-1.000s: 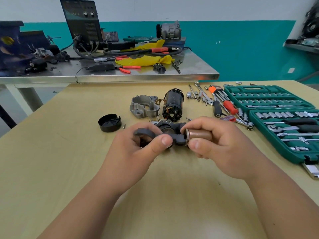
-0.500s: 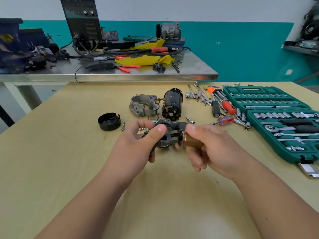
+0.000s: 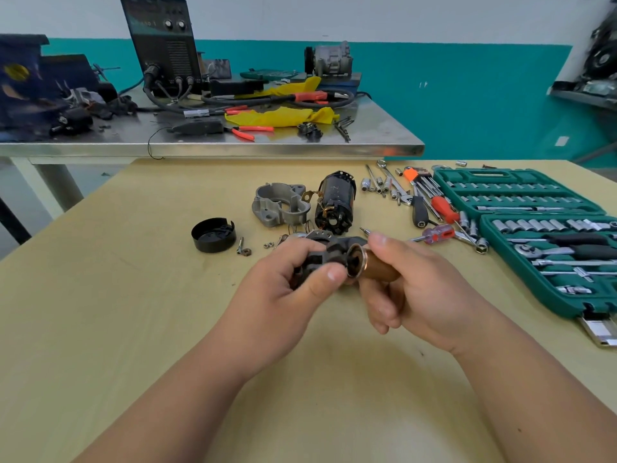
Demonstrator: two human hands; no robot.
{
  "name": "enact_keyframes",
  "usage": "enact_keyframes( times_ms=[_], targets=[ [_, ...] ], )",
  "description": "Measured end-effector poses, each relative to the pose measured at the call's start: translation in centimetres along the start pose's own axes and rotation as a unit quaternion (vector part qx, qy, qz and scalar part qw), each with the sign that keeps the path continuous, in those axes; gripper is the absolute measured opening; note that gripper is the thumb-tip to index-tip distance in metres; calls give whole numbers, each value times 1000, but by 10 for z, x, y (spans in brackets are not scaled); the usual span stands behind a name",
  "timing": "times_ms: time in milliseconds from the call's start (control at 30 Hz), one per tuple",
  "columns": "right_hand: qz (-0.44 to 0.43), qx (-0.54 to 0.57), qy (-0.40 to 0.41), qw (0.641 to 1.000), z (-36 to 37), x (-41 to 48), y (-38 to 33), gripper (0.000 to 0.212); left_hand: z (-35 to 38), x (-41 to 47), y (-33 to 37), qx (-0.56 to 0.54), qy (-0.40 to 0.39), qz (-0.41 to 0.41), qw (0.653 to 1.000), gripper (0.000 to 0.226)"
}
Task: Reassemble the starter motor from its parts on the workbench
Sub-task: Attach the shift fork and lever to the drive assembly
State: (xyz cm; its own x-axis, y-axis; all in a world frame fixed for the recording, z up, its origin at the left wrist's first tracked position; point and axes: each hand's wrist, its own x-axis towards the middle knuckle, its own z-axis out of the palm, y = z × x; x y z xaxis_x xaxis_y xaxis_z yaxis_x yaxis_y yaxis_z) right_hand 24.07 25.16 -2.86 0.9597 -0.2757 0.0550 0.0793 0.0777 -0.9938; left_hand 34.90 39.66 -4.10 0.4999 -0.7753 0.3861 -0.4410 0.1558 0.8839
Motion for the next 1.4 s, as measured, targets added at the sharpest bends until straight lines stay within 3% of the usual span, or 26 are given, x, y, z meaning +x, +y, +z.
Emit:
enact_keyframes(
  times_ms=[100, 233, 367, 433, 567, 700, 1100, 1400],
  targets=[
    [-15, -33, 7, 999, -2, 0, 0, 59, -1, 0, 2, -100, -17, -10, 995, 37],
    [-56, -42, 21, 997, -8, -1, -1, 76, -1, 0, 3, -60, -43, 31, 997, 46],
    [-129, -45, 5, 991, -6, -5, -4, 39, -2, 1, -3, 2, -38, 55, 998, 69],
    [-146, -56, -7, 988, -4, -8, -6, 27, -3, 1, -1, 23, -33, 47, 998, 60],
    [-157, -93, -3, 983, -4, -11, -7, 23, -5, 0, 0, 58, 1, 27, 998, 24],
    [-164, -139, 14, 977, -7, -11, -9, 15, -4, -1, 1, 131, 28, 59, 989, 29],
    [-145, -241, 36, 959, -7, -10, -5, 22, -7, -1, 10, 300, 98, 110, 943, 40],
    [-138, -250, 24, 958, -9, -9, -6, 23, -8, 0, 11, 321, 105, 119, 934, 41]
  ],
)
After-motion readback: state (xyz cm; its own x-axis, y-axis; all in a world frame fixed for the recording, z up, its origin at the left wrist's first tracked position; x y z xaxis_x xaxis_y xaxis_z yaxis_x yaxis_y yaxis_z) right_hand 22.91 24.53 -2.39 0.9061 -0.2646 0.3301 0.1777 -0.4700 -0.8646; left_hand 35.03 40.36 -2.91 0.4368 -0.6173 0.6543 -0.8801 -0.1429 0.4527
